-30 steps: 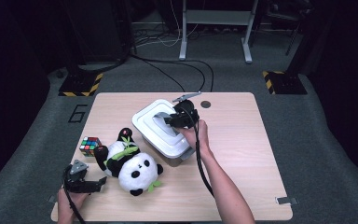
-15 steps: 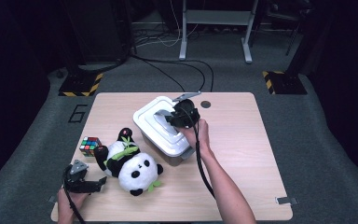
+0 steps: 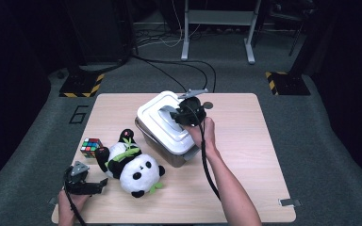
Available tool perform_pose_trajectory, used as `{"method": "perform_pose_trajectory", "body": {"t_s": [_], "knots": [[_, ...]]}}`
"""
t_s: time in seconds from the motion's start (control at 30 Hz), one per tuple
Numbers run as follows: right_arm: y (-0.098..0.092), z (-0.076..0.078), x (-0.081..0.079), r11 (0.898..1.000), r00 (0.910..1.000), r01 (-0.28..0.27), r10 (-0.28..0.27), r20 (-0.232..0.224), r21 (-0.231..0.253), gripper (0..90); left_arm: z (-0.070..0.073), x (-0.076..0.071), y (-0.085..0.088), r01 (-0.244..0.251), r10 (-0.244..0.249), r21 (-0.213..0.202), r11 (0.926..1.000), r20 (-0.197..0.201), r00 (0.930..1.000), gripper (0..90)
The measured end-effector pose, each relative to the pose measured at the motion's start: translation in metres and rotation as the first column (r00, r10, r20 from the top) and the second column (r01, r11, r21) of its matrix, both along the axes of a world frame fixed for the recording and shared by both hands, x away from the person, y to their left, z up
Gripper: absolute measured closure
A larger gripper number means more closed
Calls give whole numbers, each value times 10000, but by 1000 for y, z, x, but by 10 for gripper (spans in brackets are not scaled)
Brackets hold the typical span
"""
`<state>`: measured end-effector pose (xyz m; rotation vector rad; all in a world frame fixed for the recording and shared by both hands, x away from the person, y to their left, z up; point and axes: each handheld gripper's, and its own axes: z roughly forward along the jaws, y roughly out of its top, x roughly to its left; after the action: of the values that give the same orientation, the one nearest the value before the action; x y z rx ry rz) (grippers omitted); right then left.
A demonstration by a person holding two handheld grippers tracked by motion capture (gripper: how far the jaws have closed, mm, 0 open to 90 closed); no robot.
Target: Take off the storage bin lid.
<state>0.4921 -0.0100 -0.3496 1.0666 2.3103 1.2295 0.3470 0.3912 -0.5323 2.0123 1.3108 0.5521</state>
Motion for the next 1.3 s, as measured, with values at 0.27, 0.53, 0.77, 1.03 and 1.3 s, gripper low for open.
{"method": "perform_pose_trajectory", "body": {"t_s": [0.27,0.53,0.77,1.03,1.3], "knots": [[-5,10,-2,9999,9994,-31,36,355,-118,668,0,0,0,-4,4,-13,10000,-13,10000,5],[-14,18,-4,9997,9986,174,-166,503,-162,668,0,0,0,-4,4,-8,10000,6,10000,5],[-27,26,-5,9990,9969,416,-406,673,-139,668,0,0,0,-33,33,-69,10000,-25,10000,5],[-42,32,-6,9975,9946,705,-695,775,-90,668,0,0,0,4,-4,-13,10000,-11,10000,5],[-62,34,-7,9942,9910,1076,-1067,811,-69,668,0,0,0,14,-14,11,10000,-5,10000,5]]}}
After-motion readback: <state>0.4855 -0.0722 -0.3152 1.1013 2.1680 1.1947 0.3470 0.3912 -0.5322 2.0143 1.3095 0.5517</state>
